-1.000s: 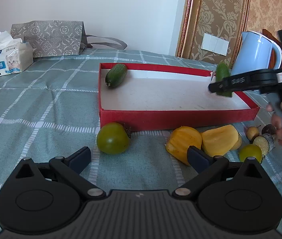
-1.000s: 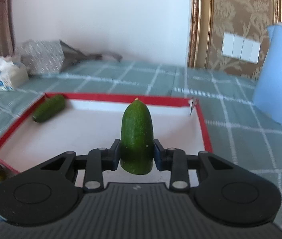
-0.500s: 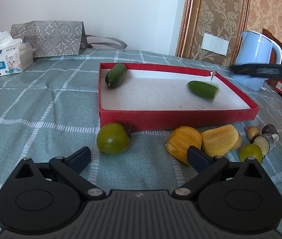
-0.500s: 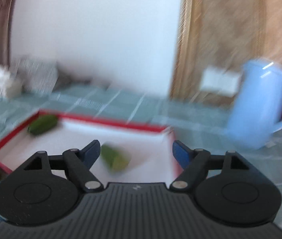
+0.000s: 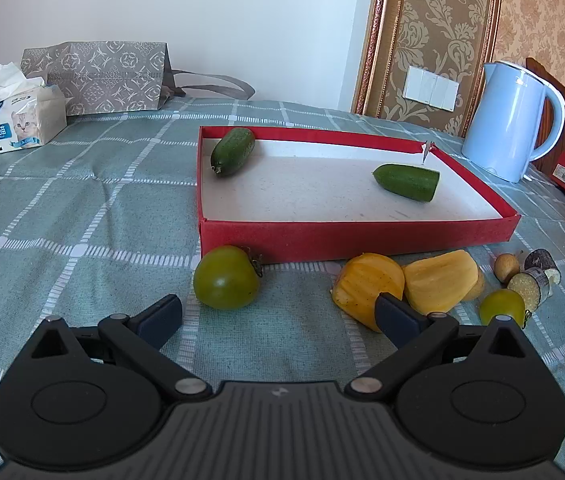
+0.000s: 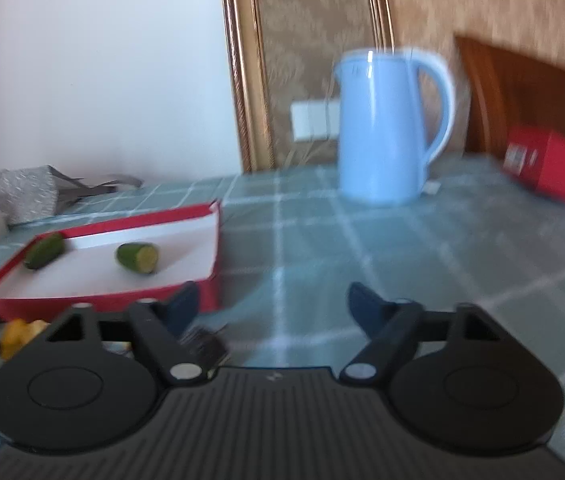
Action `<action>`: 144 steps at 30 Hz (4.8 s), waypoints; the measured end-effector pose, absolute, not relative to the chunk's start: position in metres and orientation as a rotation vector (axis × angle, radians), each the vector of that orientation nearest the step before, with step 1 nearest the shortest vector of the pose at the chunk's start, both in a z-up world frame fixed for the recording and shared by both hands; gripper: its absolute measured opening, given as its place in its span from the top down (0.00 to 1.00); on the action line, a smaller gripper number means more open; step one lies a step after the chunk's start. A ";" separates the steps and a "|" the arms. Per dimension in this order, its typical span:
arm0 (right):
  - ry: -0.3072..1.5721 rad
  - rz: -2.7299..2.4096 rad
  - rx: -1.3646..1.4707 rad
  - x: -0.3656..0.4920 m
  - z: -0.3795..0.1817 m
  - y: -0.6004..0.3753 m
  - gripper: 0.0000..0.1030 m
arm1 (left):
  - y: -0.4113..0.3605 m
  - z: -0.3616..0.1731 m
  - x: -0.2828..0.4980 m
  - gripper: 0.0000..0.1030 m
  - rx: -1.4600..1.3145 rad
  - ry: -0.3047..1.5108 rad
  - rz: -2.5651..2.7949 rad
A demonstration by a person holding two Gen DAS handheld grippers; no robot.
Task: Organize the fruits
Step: 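Move the right gripper to the dark eggplant slice and grasp it, then grasp the green tomato with the left gripper, then lift the green tomato into the red box and open the left gripper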
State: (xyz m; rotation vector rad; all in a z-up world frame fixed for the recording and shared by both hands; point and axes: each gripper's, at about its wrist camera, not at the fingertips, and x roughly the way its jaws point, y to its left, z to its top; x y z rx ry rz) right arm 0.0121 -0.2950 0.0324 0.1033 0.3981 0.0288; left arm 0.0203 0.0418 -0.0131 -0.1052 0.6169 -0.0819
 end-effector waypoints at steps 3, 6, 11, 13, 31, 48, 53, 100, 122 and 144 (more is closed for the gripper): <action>0.446 0.059 0.137 0.017 0.027 -0.292 0.52 | 0.042 -0.013 0.020 0.00 -0.105 0.617 -0.082; 0.490 0.092 0.139 0.020 0.022 -0.284 0.52 | 0.042 -0.013 0.020 0.00 -0.105 0.617 -0.082; 0.520 0.105 0.153 0.026 0.019 -0.272 0.52 | 0.042 -0.013 0.020 0.00 -0.105 0.617 -0.082; 0.537 0.108 0.165 0.029 0.019 -0.271 0.52 | 0.042 -0.013 0.020 0.00 -0.105 0.617 -0.082; 0.578 0.071 0.036 0.041 0.010 -0.242 0.55 | 0.042 -0.013 0.020 0.00 -0.105 0.617 -0.082; 0.575 0.084 -0.018 0.042 0.005 -0.237 0.66 | 0.051 -0.011 0.019 0.00 -0.107 0.587 -0.010; 0.586 0.094 -0.013 0.042 0.004 -0.238 0.65 | 0.053 -0.009 0.021 0.00 -0.062 0.577 -0.051; 0.592 0.093 -0.017 0.043 0.002 -0.236 0.66 | 0.049 -0.009 0.037 0.67 0.007 0.599 -0.002; 0.592 0.092 -0.024 0.043 0.002 -0.236 0.66 | 0.050 0.017 0.026 0.67 -0.013 0.503 -0.040; 0.592 0.093 -0.022 0.043 0.002 -0.236 0.66 | 0.033 0.013 0.120 0.30 0.021 0.543 0.028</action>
